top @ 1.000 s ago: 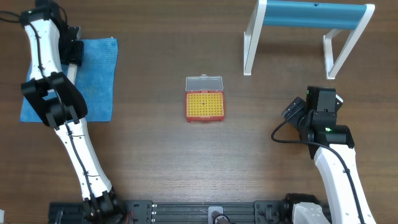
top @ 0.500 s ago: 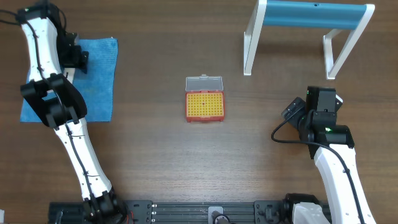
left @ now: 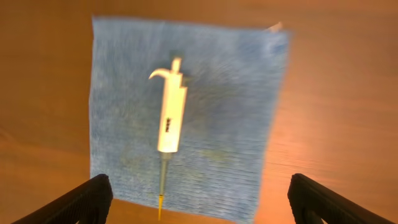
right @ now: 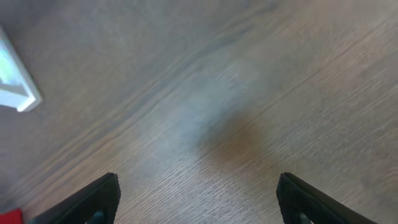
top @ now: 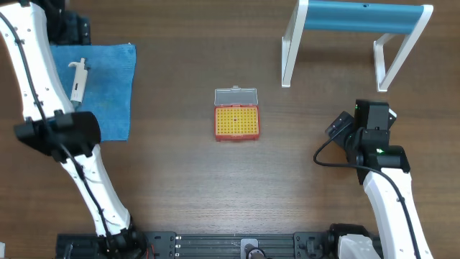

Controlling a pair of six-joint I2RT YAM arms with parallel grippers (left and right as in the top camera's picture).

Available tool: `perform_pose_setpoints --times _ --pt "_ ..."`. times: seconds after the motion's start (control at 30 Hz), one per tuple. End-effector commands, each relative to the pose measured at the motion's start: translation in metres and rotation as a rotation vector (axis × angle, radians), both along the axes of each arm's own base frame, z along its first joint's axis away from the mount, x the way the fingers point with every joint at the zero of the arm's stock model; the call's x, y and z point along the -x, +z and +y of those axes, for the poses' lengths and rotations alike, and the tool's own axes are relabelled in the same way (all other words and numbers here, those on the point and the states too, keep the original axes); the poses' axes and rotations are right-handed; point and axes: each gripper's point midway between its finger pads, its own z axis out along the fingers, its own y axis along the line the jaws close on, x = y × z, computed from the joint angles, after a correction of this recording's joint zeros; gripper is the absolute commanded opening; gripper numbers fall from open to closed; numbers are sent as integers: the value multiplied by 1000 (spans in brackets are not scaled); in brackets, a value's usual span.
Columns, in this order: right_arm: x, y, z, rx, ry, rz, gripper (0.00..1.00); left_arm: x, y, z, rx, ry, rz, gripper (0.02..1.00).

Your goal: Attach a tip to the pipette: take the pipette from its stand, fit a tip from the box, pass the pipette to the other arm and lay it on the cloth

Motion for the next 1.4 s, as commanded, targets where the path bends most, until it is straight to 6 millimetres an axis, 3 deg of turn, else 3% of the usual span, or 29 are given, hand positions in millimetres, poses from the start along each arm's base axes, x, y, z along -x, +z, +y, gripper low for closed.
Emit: perform_pose_setpoints --times 0.03,0.13,0.2,0.23,0.43,0.63,0.77,1.03,1.4 --pt "-2 44 -2 135 143 -125 820 35 94 -43 -5 -49 -200 917" --pt "3 70 -1 195 195 -218 820 73 128 -59 4 -40 -256 917" --pt "8 85 4 245 259 -281 820 106 140 -72 31 -33 -269 917" --pt "12 95 12 266 317 -347 820 137 142 -84 77 -18 -266 917" --pt "28 108 29 326 436 -521 820 233 107 -113 173 30 -187 917" --pt "36 100 62 256 622 -567 820 290 78 -126 211 54 -180 917" --pt "41 82 62 233 625 -507 820 311 67 -127 197 54 -214 917" --pt "66 39 58 183 620 -315 820 315 64 -130 204 47 -234 917" --pt "73 31 58 167 624 -272 820 315 64 -130 204 47 -234 917"
